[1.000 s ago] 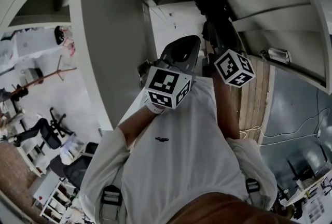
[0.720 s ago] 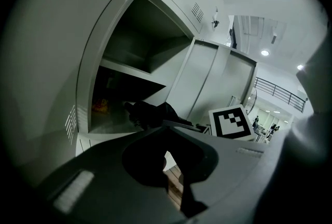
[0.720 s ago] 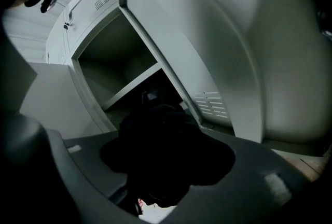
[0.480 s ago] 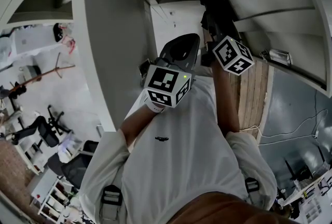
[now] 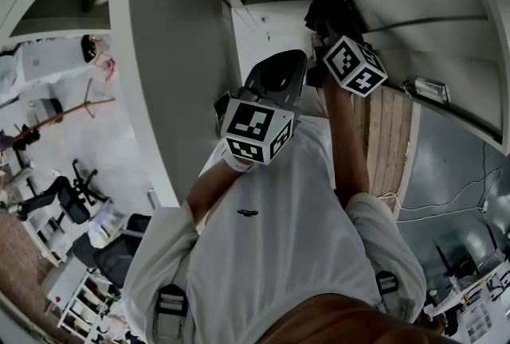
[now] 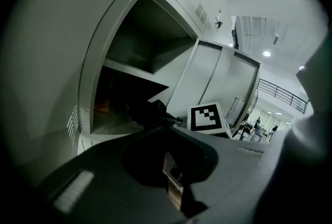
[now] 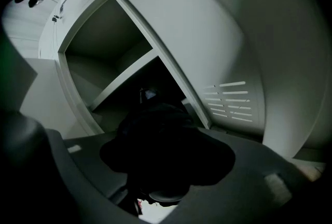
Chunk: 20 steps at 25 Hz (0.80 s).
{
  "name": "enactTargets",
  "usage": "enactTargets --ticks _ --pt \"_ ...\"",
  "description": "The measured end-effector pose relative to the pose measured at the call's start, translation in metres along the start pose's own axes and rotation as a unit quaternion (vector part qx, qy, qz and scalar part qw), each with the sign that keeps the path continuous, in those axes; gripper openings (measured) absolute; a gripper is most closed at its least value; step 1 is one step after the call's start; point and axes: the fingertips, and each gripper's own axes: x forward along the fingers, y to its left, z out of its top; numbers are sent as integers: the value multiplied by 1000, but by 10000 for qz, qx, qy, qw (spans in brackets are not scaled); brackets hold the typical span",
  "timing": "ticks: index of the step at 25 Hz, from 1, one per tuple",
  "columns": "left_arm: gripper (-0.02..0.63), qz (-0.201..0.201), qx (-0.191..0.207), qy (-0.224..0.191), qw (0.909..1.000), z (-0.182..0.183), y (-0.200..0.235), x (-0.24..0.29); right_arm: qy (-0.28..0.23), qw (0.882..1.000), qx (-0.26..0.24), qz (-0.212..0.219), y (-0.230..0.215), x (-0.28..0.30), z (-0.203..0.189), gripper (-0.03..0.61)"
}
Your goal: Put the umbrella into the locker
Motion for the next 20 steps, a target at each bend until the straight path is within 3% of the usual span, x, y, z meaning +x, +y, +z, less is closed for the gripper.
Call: enactTargets --ticks 20 --pt "14 106 -37 13 9999 6 9 2 203 9992 -339 -77 -3 63 7 267"
